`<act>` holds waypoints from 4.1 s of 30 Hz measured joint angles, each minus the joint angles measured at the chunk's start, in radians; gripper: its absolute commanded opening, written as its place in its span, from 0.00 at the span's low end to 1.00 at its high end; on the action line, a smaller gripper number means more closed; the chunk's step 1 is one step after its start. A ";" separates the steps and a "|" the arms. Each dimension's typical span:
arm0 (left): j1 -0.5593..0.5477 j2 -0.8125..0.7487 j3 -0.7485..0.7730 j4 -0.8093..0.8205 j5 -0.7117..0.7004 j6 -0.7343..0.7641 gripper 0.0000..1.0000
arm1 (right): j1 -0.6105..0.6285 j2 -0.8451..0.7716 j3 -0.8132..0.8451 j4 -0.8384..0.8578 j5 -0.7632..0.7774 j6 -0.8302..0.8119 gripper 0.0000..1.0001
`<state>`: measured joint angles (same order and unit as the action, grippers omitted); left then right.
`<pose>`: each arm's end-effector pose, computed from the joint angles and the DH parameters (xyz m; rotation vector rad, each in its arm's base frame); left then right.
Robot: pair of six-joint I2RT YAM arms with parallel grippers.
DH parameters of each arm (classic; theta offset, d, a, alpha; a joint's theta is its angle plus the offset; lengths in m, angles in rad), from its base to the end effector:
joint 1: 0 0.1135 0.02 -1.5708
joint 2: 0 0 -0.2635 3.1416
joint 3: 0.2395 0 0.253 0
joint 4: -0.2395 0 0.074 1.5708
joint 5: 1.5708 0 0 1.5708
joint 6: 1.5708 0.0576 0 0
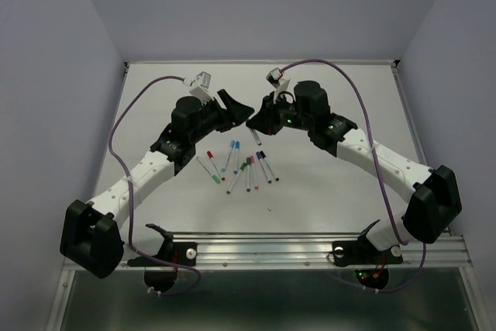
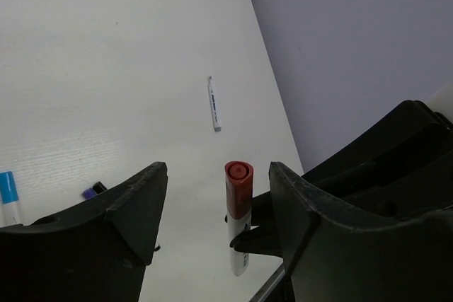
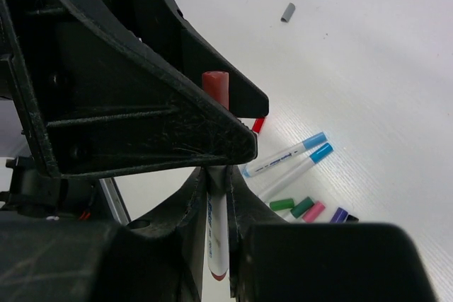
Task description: Open the pen caps
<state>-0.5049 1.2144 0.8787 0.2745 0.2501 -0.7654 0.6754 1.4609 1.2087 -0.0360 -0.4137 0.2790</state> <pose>0.2639 -0.1622 0.3282 -0.0222 1.7650 -1.1556 0.2709 0.2466 0.3362 -0.6813 1.8459 1.0289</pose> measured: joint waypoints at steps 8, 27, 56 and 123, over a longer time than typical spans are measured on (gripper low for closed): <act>-0.005 0.000 0.000 0.008 -0.016 -0.004 0.66 | 0.000 -0.001 -0.013 -0.003 -0.020 0.002 0.01; -0.018 0.000 0.000 0.010 -0.027 -0.010 0.12 | 0.000 0.013 -0.013 0.001 -0.020 0.005 0.01; 0.161 0.016 0.094 -0.029 -0.363 -0.052 0.00 | 0.153 -0.091 -0.438 -0.033 -0.245 0.006 0.01; 0.409 0.779 0.515 -0.618 -0.613 0.043 0.25 | -0.423 0.529 0.188 -0.430 0.732 0.055 0.75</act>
<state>-0.0963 1.9930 1.3937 -0.3439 -0.3634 -0.7223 0.2527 1.9903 1.3972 -0.4660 0.3183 0.3336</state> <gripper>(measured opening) 0.269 0.682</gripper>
